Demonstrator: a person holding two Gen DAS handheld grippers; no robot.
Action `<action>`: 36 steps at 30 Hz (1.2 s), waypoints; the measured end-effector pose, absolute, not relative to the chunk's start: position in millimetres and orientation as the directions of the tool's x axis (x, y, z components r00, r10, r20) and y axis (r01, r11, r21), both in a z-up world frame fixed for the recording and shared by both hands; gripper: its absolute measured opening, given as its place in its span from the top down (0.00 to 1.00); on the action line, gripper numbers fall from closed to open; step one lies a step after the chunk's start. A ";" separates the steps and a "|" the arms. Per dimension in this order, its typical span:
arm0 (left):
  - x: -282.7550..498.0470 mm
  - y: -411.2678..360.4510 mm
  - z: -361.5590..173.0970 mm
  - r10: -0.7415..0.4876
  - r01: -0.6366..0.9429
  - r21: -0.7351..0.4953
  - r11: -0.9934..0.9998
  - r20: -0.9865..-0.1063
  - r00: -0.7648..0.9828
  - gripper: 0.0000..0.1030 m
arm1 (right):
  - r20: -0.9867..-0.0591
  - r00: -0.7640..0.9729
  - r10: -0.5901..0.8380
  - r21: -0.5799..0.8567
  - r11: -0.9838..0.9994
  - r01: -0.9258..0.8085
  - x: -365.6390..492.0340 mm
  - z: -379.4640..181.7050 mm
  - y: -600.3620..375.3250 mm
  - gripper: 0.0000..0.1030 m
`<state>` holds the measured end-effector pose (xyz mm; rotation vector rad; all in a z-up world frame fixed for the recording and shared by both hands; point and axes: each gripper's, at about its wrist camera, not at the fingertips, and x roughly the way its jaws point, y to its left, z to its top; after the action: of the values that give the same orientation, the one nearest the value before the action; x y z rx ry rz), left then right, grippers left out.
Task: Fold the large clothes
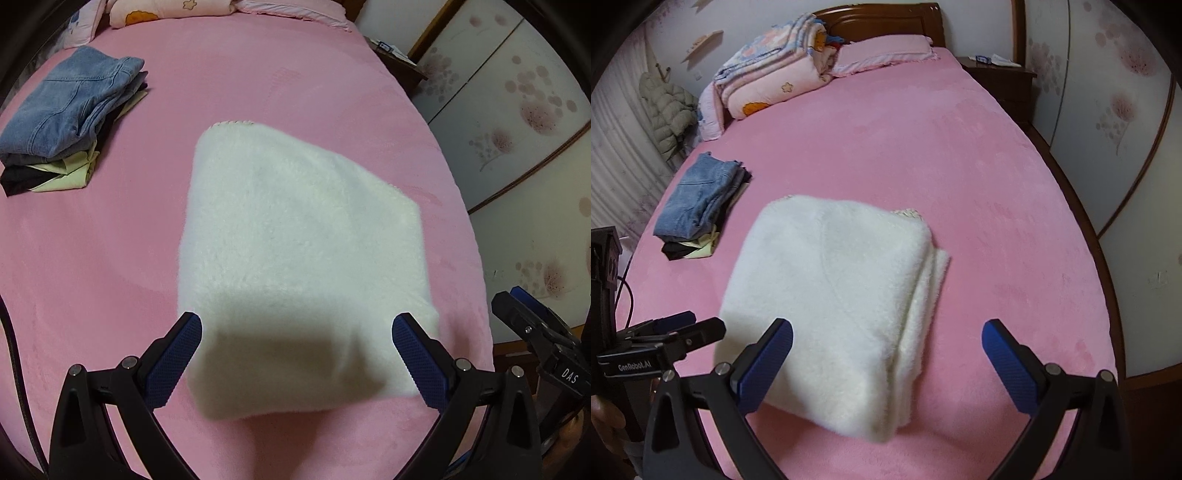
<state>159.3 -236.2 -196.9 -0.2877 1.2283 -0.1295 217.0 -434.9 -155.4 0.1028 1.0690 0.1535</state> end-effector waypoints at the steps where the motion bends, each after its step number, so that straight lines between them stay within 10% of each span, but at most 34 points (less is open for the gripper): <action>1: 161.5 -234.6 -199.8 -0.248 -0.057 -0.282 0.958 -0.909 0.334 0.01 | -0.867 0.466 0.176 0.167 0.984 -0.062 219.8 -160.6 -436.3 0.00; 36: 220.3 -184.2 -310.6 -0.448 -0.050 -0.465 0.884 -0.873 0.193 0.00 | -0.883 0.266 0.387 0.412 0.910 0.041 278.6 -290.7 -463.8 0.00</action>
<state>220.3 -184.2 -310.6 -0.4395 1.3598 -0.2922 278.6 -463.8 -290.7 0.3889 1.2895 0.2421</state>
